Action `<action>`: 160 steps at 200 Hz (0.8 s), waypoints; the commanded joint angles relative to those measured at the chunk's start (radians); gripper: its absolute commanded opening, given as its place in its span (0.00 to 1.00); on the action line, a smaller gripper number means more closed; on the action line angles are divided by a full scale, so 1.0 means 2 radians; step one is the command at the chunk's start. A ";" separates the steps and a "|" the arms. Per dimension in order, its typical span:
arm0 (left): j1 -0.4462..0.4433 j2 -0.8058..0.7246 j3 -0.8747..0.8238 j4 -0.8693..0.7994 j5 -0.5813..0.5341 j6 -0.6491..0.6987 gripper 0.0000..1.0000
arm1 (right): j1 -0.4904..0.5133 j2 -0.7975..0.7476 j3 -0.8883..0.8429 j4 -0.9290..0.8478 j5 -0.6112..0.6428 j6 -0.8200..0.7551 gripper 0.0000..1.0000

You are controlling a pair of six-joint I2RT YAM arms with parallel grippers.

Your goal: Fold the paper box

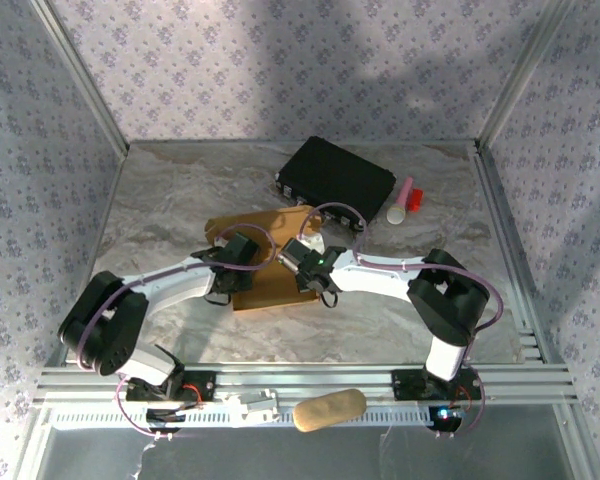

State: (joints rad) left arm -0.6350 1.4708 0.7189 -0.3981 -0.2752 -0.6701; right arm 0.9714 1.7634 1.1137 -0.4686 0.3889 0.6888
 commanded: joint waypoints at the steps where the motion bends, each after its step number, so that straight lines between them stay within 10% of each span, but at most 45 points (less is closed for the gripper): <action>1: -0.006 0.022 -0.002 -0.020 -0.017 -0.003 0.21 | 0.006 0.005 0.013 -0.026 0.007 -0.003 0.00; 54: -0.042 0.052 0.022 -0.066 -0.103 -0.022 0.00 | 0.009 0.009 0.016 -0.030 0.014 0.003 0.00; 116: -0.078 0.060 0.038 -0.112 -0.199 -0.056 0.00 | 0.012 0.009 0.019 -0.042 0.027 0.010 0.00; 160: -0.078 0.046 0.025 -0.063 -0.157 -0.026 0.09 | 0.014 0.003 0.020 -0.042 0.028 0.013 0.00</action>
State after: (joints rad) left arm -0.7876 1.5745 0.7773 -0.5255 -0.5762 -0.7719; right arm 0.9947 1.7741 1.1339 -0.4934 0.3973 0.7116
